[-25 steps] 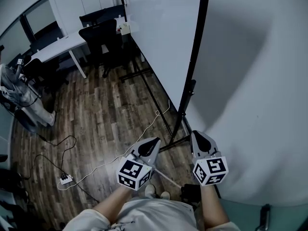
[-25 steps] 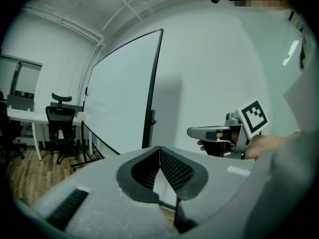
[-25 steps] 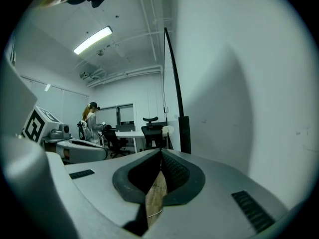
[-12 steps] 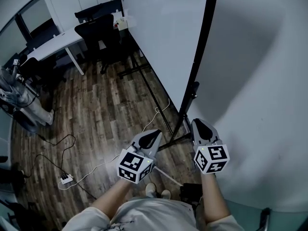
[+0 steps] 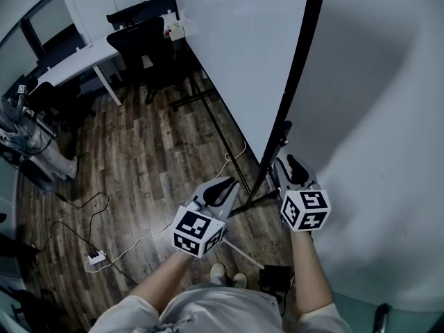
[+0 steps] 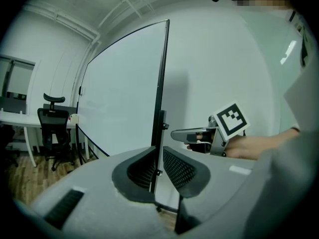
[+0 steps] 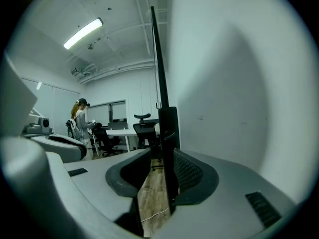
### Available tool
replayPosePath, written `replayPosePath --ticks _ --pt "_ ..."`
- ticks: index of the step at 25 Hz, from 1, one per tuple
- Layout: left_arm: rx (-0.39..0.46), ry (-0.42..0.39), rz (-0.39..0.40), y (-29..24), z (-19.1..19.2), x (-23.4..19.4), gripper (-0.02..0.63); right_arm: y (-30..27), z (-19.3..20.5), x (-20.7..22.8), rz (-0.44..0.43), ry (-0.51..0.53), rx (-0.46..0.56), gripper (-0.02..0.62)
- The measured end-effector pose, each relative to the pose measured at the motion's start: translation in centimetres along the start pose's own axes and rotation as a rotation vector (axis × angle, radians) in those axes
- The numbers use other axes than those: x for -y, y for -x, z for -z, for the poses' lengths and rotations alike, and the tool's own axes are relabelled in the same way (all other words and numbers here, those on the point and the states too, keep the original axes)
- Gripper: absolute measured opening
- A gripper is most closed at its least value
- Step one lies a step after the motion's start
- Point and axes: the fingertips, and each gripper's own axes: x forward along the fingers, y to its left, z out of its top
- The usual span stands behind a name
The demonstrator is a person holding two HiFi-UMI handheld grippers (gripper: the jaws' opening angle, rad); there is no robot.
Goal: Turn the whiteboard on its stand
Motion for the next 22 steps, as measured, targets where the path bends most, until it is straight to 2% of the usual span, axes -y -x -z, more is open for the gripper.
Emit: replayPosePath --ticks 5,10,22 --pt "0.002 0.010 -0.012 -0.2 -0.5 -0.7 0.048 -3.5 -0.2 1.5 0.014 0.004 -0.028 0.162" --pt "-0.013 0.023 -0.036 -0.2 0.0 -1.9 0.017 -6.4 0.2 2.4 -0.003 0.006 -0.048 0.193" --pt "-0.037 0.033 -0.094 1.9 0.5 -4.1 0.011 -10.2 -0.2 2.3 -0.010 0.030 -0.071 0.193"
